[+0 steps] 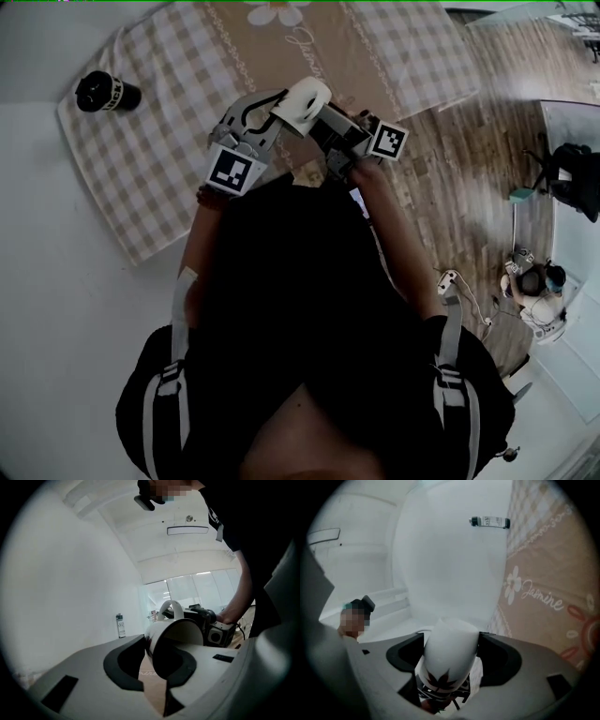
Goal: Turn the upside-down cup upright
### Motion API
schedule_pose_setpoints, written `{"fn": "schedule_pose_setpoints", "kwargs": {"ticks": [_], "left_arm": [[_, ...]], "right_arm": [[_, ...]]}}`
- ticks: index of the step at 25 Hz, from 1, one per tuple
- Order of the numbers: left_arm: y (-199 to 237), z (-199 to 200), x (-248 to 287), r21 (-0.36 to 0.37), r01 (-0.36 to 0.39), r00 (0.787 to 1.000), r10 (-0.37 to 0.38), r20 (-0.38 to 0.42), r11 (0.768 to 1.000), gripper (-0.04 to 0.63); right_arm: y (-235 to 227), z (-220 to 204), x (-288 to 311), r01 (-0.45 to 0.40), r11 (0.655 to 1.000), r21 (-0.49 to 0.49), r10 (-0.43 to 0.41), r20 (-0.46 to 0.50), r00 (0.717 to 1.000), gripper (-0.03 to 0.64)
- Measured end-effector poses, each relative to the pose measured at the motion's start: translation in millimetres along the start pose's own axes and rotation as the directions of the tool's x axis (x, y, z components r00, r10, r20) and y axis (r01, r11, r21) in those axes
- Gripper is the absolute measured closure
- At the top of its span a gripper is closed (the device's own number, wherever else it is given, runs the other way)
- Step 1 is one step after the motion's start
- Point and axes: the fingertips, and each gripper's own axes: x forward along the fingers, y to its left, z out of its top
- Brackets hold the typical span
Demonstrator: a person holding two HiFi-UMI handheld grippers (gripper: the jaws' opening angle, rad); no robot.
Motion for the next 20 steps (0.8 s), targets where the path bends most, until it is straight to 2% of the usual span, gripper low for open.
{"fn": "schedule_pose_setpoints", "kwargs": {"ticks": [5,8,10,11,13,14,15,17,18,20], "left_arm": [[-7,-6,8,0.062,0.017,0.999,-0.015,-0.033,0.998,0.525],[-12,-11,12,0.073,0.028,0.998,-0.024,-0.053,0.997,0.489],[-15,-13,12,0.072,0.061,0.995,-0.056,-0.077,0.995,0.483],[-17,-14,11,0.072,0.085,0.993,-0.079,-0.086,0.994,0.445],[-21,-14,8,0.058,0.148,0.986,-0.142,-0.089,0.987,0.436],[-25,-13,5,0.019,0.194,0.979,-0.192,-0.075,0.981,0.412],[-29,-12,3,-0.052,0.247,0.967,-0.249,-0.05,0.968,0.369],[-34,-9,-4,-0.214,0.339,0.939,-0.345,0.012,0.916,0.3],[-35,-8,-6,-0.266,0.365,0.928,-0.37,0.033,0.892,0.293],[-34,-8,-10,-0.301,0.384,0.92,-0.389,0.048,0.873,0.291]], "right_arm": [[3,10,-4,0.061,0.983,-0.173,-0.074,-0.071,0.995,0.249],[8,18,-4,0.072,0.966,-0.247,-0.09,-0.062,0.994,0.253],[8,20,-5,0.081,0.956,-0.282,-0.101,-0.057,0.993,0.256],[8,20,-5,0.086,0.953,-0.29,-0.108,-0.061,0.992,0.256],[7,19,-6,0.084,0.954,-0.288,-0.109,-0.073,0.991,0.256],[8,18,-6,0.08,0.955,-0.285,-0.106,-0.078,0.991,0.256],[8,17,-6,0.076,0.955,-0.285,-0.104,-0.083,0.991,0.256],[9,15,-5,0.068,0.954,-0.291,-0.099,-0.094,0.991,0.256],[9,13,-5,0.062,0.953,-0.295,-0.095,-0.099,0.991,0.256],[10,11,-5,0.05,0.952,-0.301,-0.085,-0.105,0.991,0.256]]}}
